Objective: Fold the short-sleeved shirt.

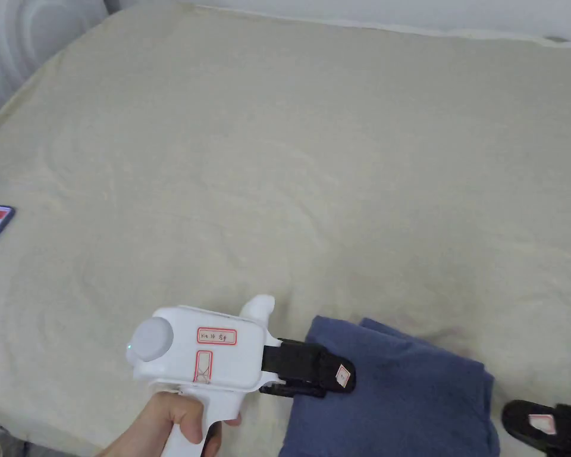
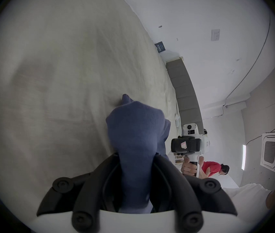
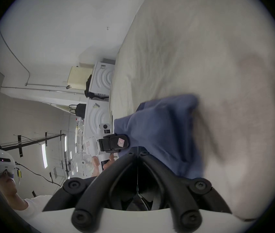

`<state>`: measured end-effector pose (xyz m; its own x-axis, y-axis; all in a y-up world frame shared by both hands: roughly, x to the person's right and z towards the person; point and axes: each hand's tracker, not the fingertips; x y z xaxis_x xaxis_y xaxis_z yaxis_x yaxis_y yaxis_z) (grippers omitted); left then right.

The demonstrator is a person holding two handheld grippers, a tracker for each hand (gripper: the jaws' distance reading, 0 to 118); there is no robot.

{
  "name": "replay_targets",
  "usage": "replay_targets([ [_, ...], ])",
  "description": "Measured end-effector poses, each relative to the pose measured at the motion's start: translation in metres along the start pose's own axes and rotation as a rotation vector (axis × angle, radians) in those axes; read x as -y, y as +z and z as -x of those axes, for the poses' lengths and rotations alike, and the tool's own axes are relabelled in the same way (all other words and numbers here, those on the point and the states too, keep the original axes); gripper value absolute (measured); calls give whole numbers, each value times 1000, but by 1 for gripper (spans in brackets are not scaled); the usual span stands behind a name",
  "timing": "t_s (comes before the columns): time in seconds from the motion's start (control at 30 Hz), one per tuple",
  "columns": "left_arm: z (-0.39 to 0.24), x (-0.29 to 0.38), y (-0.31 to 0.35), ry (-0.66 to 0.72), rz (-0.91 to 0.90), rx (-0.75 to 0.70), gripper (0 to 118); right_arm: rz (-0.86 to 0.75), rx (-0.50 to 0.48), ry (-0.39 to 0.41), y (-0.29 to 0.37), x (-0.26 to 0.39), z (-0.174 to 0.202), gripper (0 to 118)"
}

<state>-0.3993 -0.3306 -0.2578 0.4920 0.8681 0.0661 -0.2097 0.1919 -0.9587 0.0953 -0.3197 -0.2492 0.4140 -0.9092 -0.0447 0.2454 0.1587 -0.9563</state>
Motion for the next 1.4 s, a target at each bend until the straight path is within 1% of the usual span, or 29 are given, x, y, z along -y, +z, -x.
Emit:
replay_targets([
  [0.07,6,-16,46,-30,-8,-122,21,-32,47,30,14,-8,4,0],
  [0.13,22,-37,99,-23,-38,-237,21,-60,69,41,27,-17,8,0],
  [0.2,39,-56,155,4,-72,-330,21,-87,67,48,37,-25,9,0],
  [0.27,55,-74,207,60,-121,-438,21,-131,90,50,44,-33,11,0],
  [0.33,72,-88,247,96,-158,-524,21,-163,98,43,48,-38,12,0],
  [0.4,84,-99,275,122,-159,-564,21,-181,96,33,51,-42,11,0],
  [0.5,90,-113,301,113,-177,-700,21,-200,134,33,53,-46,14,0],
  [0.57,90,-118,312,141,-187,-704,21,-199,150,28,52,-47,18,0],
  [0.63,88,-118,318,127,-182,-741,21,-195,150,41,52,-47,21,0],
  [0.67,85,-117,321,115,-189,-764,28,-193,152,42,52,-49,22,0],
  [0.73,75,-113,312,42,-182,-864,116,-191,151,44,51,-50,24,0],
  [0.77,61,-111,319,-84,-205,-921,115,-192,152,48,50,-50,27,0],
  [0.8,51,-109,313,-53,-197,-916,113,-190,154,59,54,-53,27,0],
  [0.83,38,-109,306,-25,-197,-910,115,-192,157,82,56,-54,30,0],
  [0.87,20,-108,296,-35,-202,-920,115,-209,195,122,57,-54,37,0],
  [0.9,11,-96,283,-77,-226,-922,114,-234,253,163,59,-53,46,0],
  [0.93,-8,-92,266,-141,-265,-895,112,-252,283,206,63,-54,52,0],
  [0.97,-30,-88,247,-177,-288,-873,102,-277,329,242,67,-55,62,0],
  [1.0,-54,-83,226,-234,-333,-828,58,-321,423,300,70,-55,75,0],
  [1.03,-78,-85,205,-290,-351,-801,5,-372,508,368,72,-54,90,0],
  [1.07,-103,-78,174,-349,-341,-797,0,-413,590,448,75,-54,106,0],
  [1.1,-129,-74,147,-423,-437,-821,0,-447,649,513,76,-55,123,0],
  [1.17,-178,-84,93,-479,-434,-706,0,-511,722,634,78,-60,155,0],
  [1.2,-202,-84,68,-501,-485,-676,0,-539,764,682,79,-66,171,1],
  [1.23,-227,-86,42,-569,-488,-691,0,-600,833,698,79,-68,188,0],
  [1.27,-252,-85,18,-640,-516,-753,0,-630,863,719,80,-71,205,1],
  [1.3,-283,-80,6,-675,-574,-806,0,-654,890,740,81,-74,221,1],
  [1.33,-306,-77,-6,-712,-623,-792,0,-722,915,768,84,-72,238,1],
  [1.4,-346,-71,-19,-730,-737,-688,0,-819,932,814,93,-72,266,1],
])
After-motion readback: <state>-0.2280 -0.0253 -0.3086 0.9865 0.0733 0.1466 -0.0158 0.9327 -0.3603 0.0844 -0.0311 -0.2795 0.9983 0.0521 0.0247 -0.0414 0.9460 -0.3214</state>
